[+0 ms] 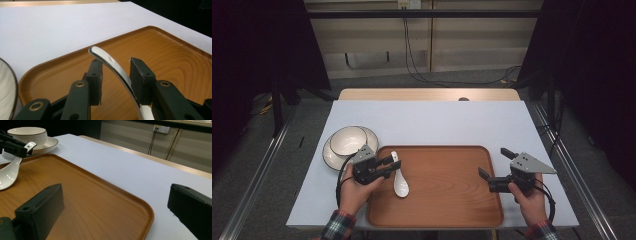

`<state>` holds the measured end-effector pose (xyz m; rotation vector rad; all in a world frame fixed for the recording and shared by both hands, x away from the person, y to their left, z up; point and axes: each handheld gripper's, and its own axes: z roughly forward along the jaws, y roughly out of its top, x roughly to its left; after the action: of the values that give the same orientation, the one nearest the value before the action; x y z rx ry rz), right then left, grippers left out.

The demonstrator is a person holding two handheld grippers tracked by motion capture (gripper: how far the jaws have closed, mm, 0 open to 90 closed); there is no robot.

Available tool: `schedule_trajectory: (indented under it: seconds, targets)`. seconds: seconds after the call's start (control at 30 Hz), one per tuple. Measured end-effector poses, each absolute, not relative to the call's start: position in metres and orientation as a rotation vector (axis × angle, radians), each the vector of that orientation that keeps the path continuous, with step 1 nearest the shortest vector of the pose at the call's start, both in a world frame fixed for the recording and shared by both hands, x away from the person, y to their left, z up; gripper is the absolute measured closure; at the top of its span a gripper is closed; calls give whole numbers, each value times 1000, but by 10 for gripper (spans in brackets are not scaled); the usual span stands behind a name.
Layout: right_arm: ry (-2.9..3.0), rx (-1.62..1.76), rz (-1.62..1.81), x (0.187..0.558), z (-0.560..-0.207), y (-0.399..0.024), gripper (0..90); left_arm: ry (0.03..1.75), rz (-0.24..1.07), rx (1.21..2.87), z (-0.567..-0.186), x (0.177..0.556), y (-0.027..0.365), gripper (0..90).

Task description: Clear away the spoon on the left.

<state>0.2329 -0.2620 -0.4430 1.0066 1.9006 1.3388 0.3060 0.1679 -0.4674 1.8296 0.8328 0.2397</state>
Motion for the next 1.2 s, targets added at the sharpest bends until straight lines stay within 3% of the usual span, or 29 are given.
schedule_trajectory:
  seconds: [1.2]
  targets:
    - [1942,966,1338,236,-443,-258,3,877,246,1884,-481,309,172,499]
